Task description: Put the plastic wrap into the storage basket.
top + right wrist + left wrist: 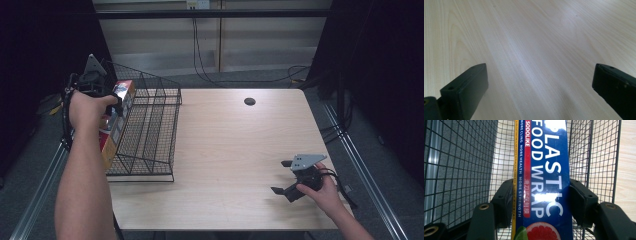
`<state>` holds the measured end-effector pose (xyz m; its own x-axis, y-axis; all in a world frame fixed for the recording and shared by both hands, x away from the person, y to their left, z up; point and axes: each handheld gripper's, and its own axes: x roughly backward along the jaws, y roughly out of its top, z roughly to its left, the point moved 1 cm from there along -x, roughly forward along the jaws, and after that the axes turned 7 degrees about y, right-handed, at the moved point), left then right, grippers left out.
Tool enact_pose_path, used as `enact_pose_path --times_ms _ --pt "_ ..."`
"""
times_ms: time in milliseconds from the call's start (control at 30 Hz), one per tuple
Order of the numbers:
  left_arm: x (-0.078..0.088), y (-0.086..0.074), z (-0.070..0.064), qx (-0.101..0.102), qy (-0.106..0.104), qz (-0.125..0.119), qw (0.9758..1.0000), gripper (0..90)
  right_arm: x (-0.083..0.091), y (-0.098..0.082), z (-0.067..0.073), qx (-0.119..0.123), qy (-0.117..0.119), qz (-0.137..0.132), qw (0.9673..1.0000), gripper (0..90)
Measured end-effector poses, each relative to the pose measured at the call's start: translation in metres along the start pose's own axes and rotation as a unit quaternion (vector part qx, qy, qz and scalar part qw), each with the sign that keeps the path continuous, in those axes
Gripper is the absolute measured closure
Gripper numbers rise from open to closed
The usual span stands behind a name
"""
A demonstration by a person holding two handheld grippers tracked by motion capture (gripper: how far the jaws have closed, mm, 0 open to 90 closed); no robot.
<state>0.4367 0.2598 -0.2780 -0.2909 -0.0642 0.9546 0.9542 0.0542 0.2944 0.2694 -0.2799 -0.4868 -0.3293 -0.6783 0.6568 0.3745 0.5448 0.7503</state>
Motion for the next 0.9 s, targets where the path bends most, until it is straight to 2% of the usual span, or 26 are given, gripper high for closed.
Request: enact_pose_path --times_ms 100,133,167,200,400,433,733,767,867,900 --pt "-0.0014 -0.0002 0.0001 0.001 0.0 -0.001 1.0 42.9 -0.0003 0.0001 0.0 0.0 -0.002 0.0 1.0 0.3" --pt "-0.001 0.0003 0.0023 -0.01 0.004 -0.001 0.9999 42.9 -0.0003 0.0001 0.0 0.0 -0.002 0.0 1.0 0.3" --pt "-0.0015 -0.0002 0.001 0.003 -0.002 -0.001 1.0 42.8 -0.0004 0.0001 0.0001 0.0 -0.004 0.0 1.0 0.2" --pt "-0.0014 0.0002 0.0026 -0.006 -0.001 0.0 1.0 42.7 -0.0005 0.0 0.0001 0.0 -0.004 0.001 1.0 0.3" --pt "-0.0048 0.0 0.0029 0.006 -0.001 0.002 1.0 42.5 -0.0007 0.0 0.0005 -0.002 -0.002 0.001 1.0 0.3" --pt "-0.0053 0.0007 0.0046 -0.002 0.0 0.005 1.0 42.4 -0.0009 0.0001 0.0005 0.0 -0.001 0.001 1.0 0.3" --pt "-0.0072 0.0026 0.0059 0.002 0.001 0.003 1.0 41.8 -0.0023 -0.0001 0.0 0.003 0.0 0.005 1.0 0.2" --pt "-0.0075 0.0024 0.0052 0.01 -0.001 0.005 0.9999 41.6 -0.0023 -0.0002 0.0001 0.002 0.0 0.004 1.0 0.3" --pt "-0.0082 0.0027 0.0059 0.004 0.005 0.005 1.0 41.2 -0.0024 -0.0002 0.0002 0.003 0.001 0.005 1.0 0.2" --pt "-0.0075 0.0028 0.0069 0.004 0.007 -0.001 1.0 41.4 -0.0024 -0.0002 0.0001 0.003 0.001 0.005 1.0 0.2"
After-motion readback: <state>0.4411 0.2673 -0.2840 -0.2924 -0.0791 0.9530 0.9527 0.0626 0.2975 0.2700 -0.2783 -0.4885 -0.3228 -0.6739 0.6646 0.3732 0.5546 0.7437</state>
